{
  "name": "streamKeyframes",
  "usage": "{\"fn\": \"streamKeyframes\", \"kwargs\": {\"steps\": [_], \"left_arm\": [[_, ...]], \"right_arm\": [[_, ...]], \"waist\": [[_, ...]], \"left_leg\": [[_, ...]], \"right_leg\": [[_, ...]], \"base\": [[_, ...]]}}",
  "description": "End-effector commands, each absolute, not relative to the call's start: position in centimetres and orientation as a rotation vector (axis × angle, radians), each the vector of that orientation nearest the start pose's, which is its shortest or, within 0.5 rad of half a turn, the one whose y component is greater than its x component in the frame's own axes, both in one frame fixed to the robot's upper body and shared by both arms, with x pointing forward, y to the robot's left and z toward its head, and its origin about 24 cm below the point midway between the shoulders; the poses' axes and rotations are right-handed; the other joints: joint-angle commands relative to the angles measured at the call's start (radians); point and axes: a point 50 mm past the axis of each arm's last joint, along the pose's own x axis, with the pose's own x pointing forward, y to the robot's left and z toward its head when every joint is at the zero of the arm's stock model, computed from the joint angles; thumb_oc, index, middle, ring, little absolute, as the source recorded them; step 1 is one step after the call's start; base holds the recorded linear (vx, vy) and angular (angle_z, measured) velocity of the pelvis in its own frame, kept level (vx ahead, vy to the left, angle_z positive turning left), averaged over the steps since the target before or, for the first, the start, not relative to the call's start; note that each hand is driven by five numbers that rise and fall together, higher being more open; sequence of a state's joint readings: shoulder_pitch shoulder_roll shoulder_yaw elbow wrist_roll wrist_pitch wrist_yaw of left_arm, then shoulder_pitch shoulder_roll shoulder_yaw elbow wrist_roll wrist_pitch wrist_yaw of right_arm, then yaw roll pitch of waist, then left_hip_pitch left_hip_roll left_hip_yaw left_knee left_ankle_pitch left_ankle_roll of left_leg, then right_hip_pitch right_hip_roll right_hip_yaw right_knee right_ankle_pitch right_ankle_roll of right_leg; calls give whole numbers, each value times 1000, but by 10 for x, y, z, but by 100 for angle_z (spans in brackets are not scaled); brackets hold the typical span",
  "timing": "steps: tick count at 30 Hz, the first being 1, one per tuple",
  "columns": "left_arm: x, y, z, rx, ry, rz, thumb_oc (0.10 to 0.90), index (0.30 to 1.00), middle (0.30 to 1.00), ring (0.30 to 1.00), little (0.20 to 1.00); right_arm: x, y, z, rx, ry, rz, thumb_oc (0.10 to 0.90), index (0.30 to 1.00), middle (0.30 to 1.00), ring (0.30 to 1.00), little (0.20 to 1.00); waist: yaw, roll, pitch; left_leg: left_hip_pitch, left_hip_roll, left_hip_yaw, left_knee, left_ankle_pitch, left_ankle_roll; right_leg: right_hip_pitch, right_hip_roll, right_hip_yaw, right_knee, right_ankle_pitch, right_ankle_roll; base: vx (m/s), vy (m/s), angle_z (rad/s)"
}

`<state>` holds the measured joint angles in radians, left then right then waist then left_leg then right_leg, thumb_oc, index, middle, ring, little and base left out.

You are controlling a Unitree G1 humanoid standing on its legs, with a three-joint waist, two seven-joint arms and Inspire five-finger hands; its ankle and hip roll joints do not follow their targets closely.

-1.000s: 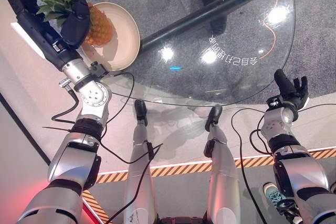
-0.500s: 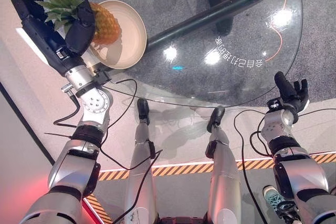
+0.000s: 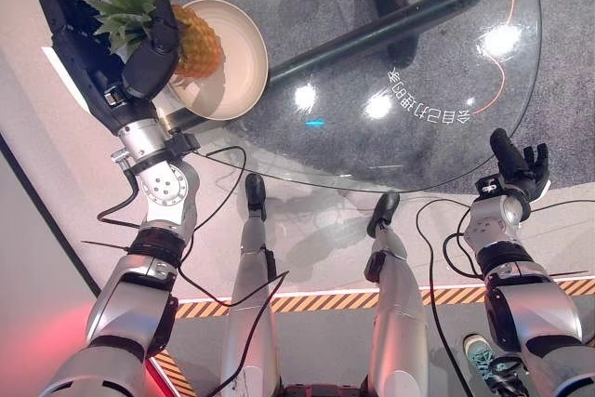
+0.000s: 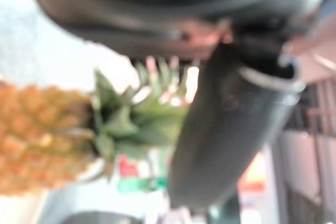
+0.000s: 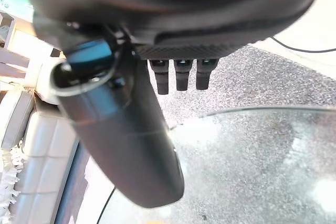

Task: Pick up the fruit to the plate

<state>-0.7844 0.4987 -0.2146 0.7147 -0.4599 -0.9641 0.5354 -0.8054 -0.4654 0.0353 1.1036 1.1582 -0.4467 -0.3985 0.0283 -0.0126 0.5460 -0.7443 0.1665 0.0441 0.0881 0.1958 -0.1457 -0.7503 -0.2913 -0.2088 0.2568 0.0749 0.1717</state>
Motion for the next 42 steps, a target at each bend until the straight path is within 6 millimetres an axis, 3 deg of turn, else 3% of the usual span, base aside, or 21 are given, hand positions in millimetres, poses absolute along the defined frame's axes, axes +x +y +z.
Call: {"fn": "streamKeyframes", "kwargs": {"steps": [1, 31, 42], "left_arm": [[321, 232, 259, -291, -1272, 385, 800, 900, 900, 900, 900], [308, 228, 252, -319, -1319, 374, 800, 900, 900, 900, 900], [300, 225, 262, -330, -1384, 351, 800, 900, 900, 900, 900]], "right_arm": [[336, -335, 107, 672, -265, -956, 800, 900, 900, 900, 900], [332, -339, 104, 674, -266, -974, 800, 900, 900, 900, 900], [330, -340, 102, 682, -260, -986, 800, 900, 900, 900, 900]], "waist": [[9, 4, -26], [27, 13, -26], [30, 14, -26]], "left_leg": [[13, -3, 8, 106, -122, 13], [23, -9, 2, 96, -122, 16], [30, -24, -15, 103, -125, 21]], "right_leg": [[34, 13, -44, -21, 0, 4], [41, 4, -58, -21, 2, 8], [49, 6, -43, -33, 12, 7]], "base": [[0, 0, 0], [0, 0, 0], [-11, 1, 1]]}}
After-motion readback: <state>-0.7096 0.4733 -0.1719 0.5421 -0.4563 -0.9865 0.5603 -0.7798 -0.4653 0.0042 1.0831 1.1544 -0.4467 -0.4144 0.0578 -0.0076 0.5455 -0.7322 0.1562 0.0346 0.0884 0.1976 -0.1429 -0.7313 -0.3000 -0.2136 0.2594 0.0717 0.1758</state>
